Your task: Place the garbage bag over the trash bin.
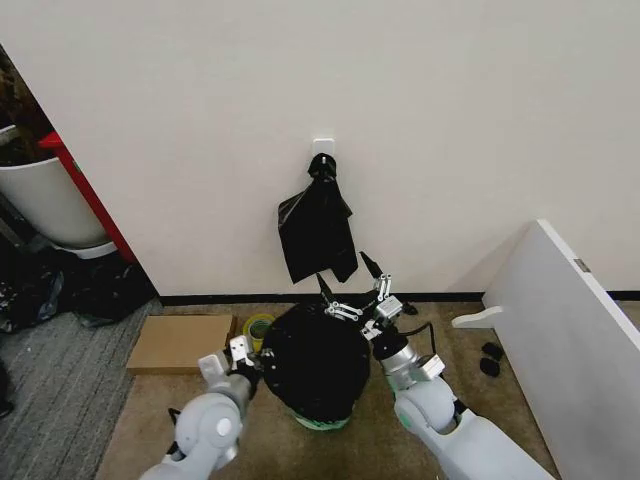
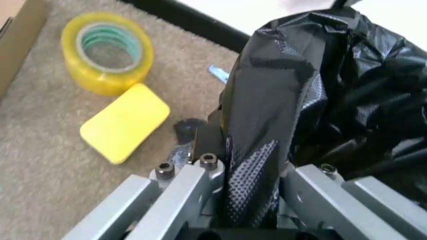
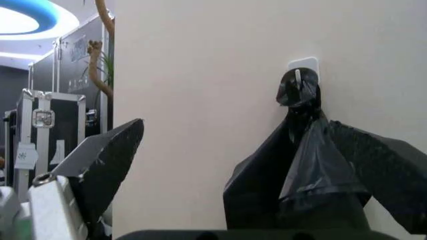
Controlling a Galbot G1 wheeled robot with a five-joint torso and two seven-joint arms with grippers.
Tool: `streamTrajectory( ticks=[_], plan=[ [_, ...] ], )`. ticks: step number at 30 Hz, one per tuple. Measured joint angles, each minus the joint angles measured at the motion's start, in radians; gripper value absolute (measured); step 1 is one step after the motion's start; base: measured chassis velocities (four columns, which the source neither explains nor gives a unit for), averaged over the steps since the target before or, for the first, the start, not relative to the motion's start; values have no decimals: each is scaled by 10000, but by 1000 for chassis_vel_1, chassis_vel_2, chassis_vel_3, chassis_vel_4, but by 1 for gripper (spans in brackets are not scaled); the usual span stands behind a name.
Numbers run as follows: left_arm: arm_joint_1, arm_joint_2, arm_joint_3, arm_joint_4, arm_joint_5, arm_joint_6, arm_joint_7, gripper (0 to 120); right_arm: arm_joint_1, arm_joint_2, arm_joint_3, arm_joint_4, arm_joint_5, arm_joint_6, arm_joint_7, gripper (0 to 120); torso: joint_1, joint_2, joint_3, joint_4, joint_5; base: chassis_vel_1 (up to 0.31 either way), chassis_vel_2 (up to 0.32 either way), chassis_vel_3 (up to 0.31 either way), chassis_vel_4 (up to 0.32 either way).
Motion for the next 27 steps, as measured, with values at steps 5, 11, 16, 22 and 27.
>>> streamTrajectory(
  ticks=[5,11,16,22,27],
  plan=[
    [152,157,314,148,808,-905,650,16,9,-3,-9,-37,1,2,-39,100,0,0,0,0,-1,0,0,0,0],
    [402,361,480,448,1713,-2020,1483,38,17,12,-59,-19,9,2,-74,100,1,0,0,1,-1,0,0,0,0],
    [608,373,369,185,1775,-2041,1436,59,-12,-20,-64,56,9,0,-83,100,1,0,0,1,-3,0,0,0,0],
    [1367,930,-397,-1444,1636,-915,398,79,-34,-108,-37,119,22,-13,-91,100,1,0,0,1,-1,0,0,0,0],
    [1721,1308,-596,-2087,1336,-209,-92,95,-15,-81,-56,118,37,-32,-91,100,1,0,0,2,-1,0,0,0,0]
  ],
)
